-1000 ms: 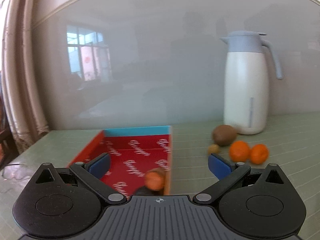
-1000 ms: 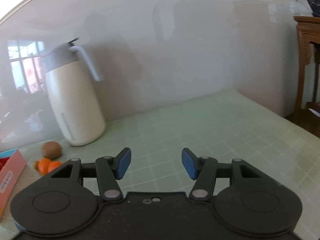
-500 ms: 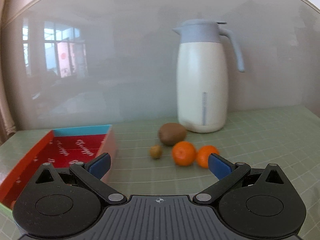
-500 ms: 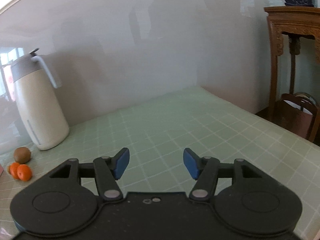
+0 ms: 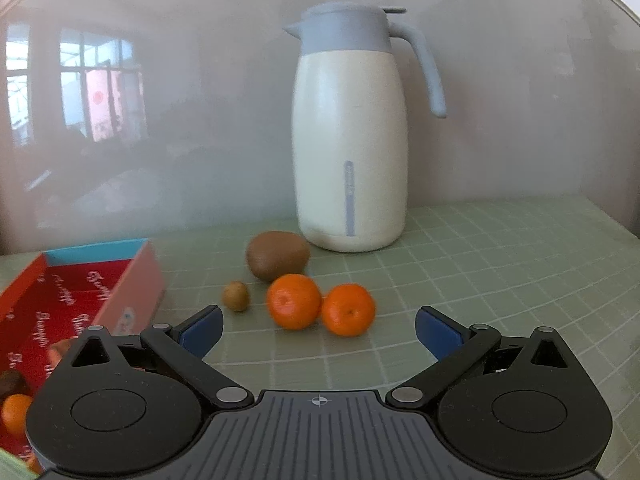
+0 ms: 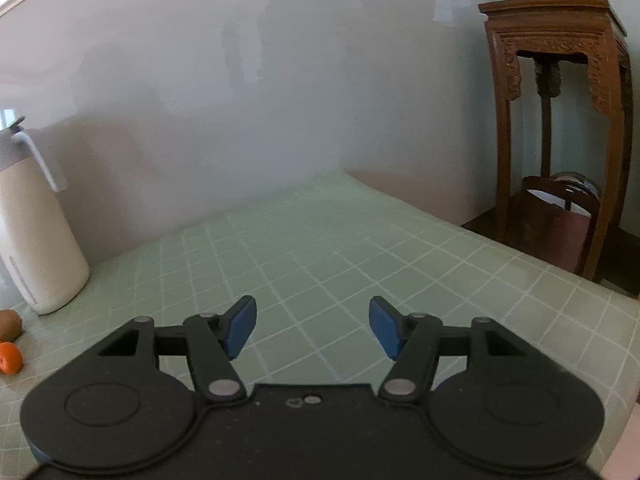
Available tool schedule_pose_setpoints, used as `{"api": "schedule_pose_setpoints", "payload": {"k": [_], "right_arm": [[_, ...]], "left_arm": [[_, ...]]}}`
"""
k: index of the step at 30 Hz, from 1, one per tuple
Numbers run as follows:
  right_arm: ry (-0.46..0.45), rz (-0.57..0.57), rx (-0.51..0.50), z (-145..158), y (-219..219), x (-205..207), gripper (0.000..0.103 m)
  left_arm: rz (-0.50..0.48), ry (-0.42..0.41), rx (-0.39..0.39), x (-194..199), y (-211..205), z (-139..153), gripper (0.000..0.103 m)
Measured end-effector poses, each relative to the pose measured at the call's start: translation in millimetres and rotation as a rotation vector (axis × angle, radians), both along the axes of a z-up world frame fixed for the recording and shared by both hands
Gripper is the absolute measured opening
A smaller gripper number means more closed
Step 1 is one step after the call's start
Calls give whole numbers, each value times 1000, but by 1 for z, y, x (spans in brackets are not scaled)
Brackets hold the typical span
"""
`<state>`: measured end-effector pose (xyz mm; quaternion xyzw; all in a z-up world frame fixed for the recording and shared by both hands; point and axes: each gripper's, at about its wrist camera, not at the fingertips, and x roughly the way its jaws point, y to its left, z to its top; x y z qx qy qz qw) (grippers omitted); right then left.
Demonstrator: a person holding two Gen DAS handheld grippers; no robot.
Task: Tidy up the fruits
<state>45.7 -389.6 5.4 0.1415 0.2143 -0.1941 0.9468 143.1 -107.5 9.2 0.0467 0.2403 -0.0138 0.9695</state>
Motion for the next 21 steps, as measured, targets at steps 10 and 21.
{"api": "schedule_pose_setpoints", "payload": {"k": [10,21], "right_arm": [[0,-14,-8,-2,-5,2,64],[-10,11,-23,2,3,8,65]], "left_arm": [[-27,115,33,41,-21,-23,78],[-14,54,132,49,-37,-23,78]]}}
